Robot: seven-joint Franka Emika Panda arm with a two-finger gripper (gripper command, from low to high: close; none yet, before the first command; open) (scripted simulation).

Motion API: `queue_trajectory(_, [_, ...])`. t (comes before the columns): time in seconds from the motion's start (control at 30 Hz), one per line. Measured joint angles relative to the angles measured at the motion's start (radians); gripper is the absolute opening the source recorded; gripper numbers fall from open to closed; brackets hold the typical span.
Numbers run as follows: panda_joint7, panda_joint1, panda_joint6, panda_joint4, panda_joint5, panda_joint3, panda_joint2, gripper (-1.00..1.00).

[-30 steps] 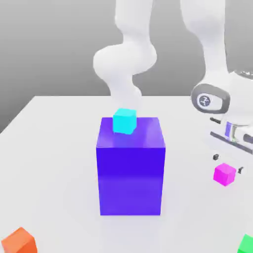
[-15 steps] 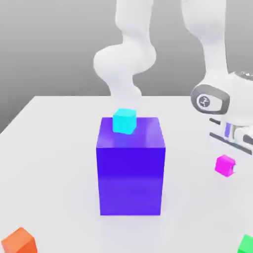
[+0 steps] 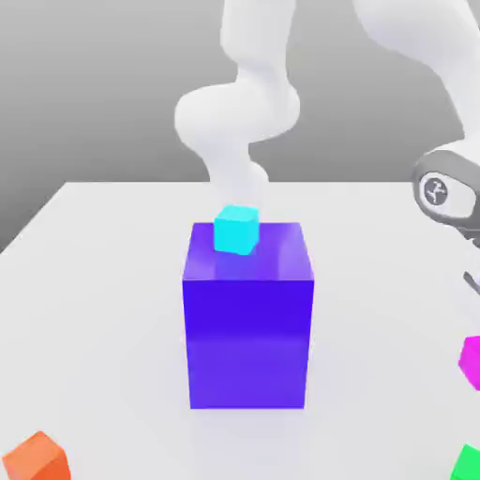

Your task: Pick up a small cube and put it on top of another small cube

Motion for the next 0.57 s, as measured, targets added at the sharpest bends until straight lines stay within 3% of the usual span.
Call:
queue_trajectory(0.1, [0.035,-0.03,-0.041,0.096,0.026,-0.034,0.056,-1.0])
queue_trajectory(0.2, [0.033,-0.046,0.031,0.12,0.045,-0.028,0.154,-1.0])
queue_trajectory(0.23, [0.031,-0.049,0.05,0.123,0.049,-0.026,0.176,1.0])
queue_trajectory(0.43, [0.03,-0.05,0.061,0.124,0.05,-0.025,0.187,1.0])
queue_trajectory(0.57, [0.045,-0.042,-0.032,0.118,0.03,-0.036,0.086,1.0])
